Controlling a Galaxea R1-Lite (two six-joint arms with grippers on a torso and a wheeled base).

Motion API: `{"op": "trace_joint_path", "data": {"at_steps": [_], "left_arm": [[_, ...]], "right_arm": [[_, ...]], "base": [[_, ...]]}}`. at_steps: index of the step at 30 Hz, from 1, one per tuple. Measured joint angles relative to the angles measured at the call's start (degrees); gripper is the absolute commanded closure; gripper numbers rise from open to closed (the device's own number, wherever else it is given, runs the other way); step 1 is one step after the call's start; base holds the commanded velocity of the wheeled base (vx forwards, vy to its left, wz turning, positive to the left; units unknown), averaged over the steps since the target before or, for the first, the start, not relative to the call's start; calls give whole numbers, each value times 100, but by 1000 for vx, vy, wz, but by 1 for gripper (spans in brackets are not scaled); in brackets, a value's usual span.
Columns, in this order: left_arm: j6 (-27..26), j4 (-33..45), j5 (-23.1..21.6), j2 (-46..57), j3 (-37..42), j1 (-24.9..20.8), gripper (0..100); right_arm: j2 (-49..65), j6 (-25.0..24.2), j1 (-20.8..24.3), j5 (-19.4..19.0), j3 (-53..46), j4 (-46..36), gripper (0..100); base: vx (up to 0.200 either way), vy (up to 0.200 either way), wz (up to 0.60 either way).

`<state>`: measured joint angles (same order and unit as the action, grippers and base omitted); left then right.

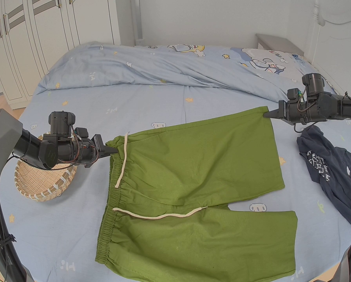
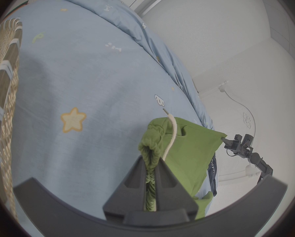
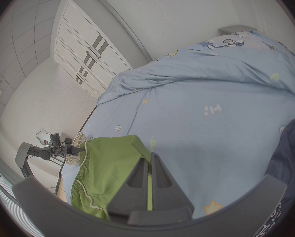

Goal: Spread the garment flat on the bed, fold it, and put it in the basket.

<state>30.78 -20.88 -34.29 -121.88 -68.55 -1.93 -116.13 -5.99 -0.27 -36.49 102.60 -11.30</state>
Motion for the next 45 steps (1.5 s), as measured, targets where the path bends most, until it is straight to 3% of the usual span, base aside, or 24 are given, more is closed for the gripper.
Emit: {"op": "trace_joint_path", "data": {"at_steps": [9, 28, 29, 35, 45], "left_arm": [[11, -57, 11, -69, -41, 91, 100], [17, -62, 20, -127, -63, 100, 100], [17, -62, 20, -130, -63, 102, 0], [20, -62, 33, -168, -111, 127, 0], [149, -18, 112, -152, -162, 283, 0]], "right_arm": [[-135, 7, 73, 277, 477, -185, 100], [-262, 0, 51, 302, 639, -284, 100], [-272, 0, 51, 334, 639, -284, 0], [-335, 7, 65, 538, 652, -263, 0], [-276, -4, -4, 538, 294, -389, 0]], "base": [[0, 0, 0], [0, 0, 0], [0, 0, 0], [0, 0, 0], [0, 0, 0]]}}
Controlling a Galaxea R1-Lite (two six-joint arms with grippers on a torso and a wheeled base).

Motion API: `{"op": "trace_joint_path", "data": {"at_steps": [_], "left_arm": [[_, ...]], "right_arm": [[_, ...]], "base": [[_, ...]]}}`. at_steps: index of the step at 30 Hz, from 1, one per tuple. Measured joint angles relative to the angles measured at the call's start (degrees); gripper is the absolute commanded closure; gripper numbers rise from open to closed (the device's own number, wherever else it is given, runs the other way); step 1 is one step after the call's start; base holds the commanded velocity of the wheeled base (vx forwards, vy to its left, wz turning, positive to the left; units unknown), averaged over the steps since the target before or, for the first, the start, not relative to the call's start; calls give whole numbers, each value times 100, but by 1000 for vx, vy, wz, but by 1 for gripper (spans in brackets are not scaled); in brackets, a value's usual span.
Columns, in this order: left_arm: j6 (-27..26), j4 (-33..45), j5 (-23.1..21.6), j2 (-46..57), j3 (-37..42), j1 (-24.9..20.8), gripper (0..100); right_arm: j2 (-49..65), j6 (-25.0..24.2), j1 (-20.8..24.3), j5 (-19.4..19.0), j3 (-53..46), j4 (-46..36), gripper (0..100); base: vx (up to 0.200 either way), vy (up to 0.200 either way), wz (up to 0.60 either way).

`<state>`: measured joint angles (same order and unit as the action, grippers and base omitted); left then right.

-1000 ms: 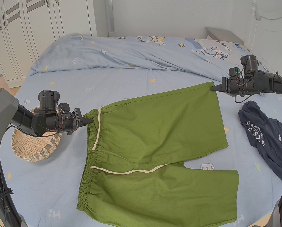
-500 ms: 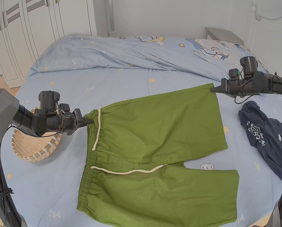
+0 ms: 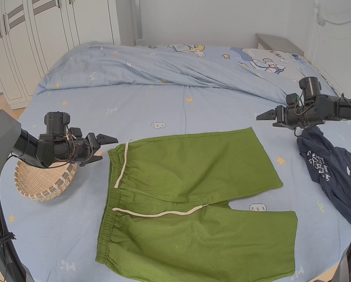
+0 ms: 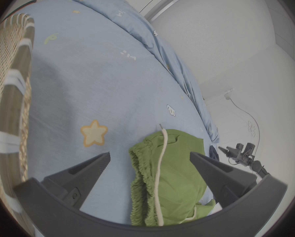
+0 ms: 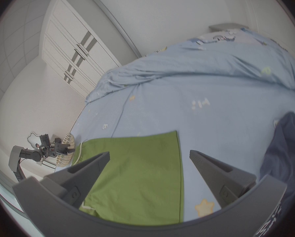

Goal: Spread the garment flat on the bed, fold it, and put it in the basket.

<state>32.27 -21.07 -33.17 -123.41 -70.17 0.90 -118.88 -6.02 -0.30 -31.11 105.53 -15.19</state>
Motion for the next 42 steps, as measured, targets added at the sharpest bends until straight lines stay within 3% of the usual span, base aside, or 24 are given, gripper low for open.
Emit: {"op": "trace_joint_path", "data": {"at_steps": [11, 25, 35, 42], "left_arm": [[319, 60, -35, 924, 719, -163, 0], [375, 43, -51, 2181, 3478, -997, 0], [407, -200, -79, 2906, 4645, -1531, 0], [407, -660, -73, 2925, 4887, -1652, 0]], "right_arm": [[1178, -95, -215, -52, -2580, -132, 0], [3154, -300, -412, -102, -5548, -345, 0], [3735, -284, -344, -127, -6722, -321, 0], [3761, -308, -112, -127, -7180, 558, 0]], "base": [[0, 0, 0], [0, 0, 0], [0, 0, 0], [0, 0, 0]]}}
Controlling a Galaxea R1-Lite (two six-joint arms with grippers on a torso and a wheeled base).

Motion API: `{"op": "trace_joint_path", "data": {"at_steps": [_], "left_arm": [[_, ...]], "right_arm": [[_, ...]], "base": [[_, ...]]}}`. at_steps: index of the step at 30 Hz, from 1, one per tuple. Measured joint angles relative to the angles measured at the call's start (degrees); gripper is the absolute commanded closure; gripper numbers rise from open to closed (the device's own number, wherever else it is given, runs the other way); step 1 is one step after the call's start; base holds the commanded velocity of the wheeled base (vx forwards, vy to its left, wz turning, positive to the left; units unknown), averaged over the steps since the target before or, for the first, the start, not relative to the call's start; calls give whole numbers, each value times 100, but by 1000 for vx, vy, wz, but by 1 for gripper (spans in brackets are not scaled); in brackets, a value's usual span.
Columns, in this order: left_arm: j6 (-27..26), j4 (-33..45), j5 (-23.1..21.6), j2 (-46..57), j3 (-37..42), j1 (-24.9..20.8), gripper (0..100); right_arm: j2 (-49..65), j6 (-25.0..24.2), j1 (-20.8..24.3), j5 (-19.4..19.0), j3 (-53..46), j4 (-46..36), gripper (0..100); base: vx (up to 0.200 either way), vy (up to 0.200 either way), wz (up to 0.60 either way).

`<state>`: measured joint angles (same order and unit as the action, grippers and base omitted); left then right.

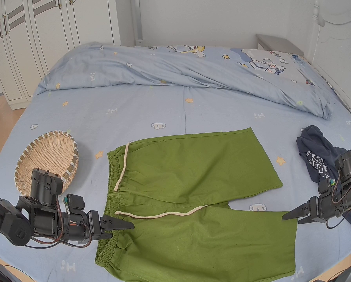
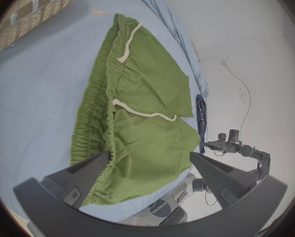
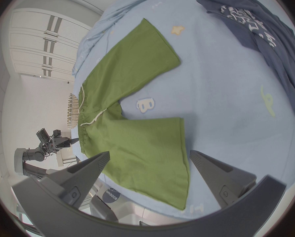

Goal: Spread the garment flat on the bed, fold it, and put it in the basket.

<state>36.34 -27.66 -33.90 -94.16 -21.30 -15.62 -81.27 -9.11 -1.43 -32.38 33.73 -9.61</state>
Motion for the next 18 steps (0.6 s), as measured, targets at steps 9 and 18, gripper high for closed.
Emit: {"op": "trace_joint_path", "data": {"at_steps": [9, 18], "left_arm": [[-5, -113, 13, -52, 149, 2, 0], [-79, -113, 44, -60, 339, 189, 0]], "right_arm": [[-502, -219, 219, -161, -199, 786, 0], [-742, -272, 236, -208, -276, 1431, 0]], "base": [[0, 0, 0], [0, 0, 0]]}}
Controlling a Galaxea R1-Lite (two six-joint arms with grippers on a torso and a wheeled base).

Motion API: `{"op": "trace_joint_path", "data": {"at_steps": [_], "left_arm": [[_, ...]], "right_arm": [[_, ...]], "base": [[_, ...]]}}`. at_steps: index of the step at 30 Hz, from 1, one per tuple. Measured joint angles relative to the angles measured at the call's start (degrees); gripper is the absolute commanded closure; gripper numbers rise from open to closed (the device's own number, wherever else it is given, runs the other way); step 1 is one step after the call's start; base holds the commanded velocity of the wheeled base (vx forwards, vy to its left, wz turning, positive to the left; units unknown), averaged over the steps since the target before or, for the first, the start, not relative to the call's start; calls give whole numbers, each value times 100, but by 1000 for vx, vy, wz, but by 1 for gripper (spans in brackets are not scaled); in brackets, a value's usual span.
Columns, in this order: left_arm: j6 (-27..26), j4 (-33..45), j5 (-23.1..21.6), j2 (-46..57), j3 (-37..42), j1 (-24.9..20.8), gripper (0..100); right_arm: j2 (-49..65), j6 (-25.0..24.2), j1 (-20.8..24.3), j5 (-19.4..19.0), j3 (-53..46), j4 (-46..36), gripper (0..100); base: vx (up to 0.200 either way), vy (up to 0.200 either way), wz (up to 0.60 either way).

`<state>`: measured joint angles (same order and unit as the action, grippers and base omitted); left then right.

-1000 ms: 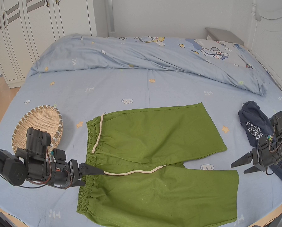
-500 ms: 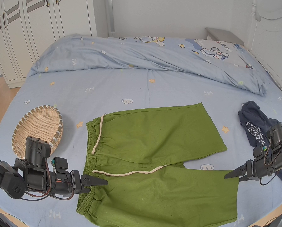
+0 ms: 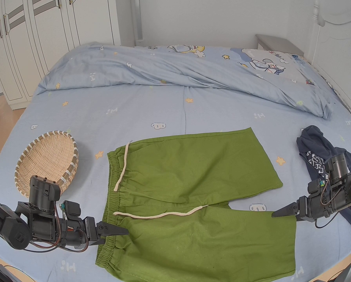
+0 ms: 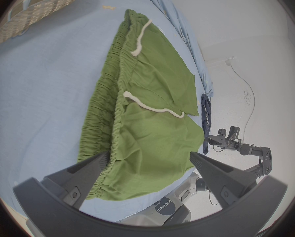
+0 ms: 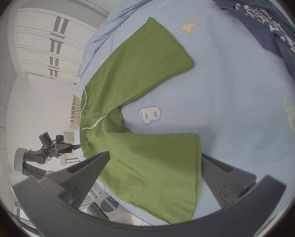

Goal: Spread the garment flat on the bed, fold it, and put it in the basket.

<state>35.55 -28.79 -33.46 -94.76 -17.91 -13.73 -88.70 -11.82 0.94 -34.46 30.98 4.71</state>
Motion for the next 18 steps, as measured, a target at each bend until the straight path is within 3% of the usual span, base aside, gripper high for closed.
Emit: {"op": "trace_joint_path", "data": {"at_steps": [4, 12, 18], "left_arm": [[-167, 0, -15, 18, 38, 384, 0], [-457, 2, -59, 102, 55, 974, 0], [-495, 0, -66, 123, 61, 1067, 0]], "right_arm": [[-30, -115, -4, -16, -24, 277, 0], [-50, -522, 7, -93, -284, 1601, 0], [-22, -1392, 66, -156, -375, 2304, 0]], "base": [[0, 0, 0], [0, 0, 0], [0, 0, 0]]}}
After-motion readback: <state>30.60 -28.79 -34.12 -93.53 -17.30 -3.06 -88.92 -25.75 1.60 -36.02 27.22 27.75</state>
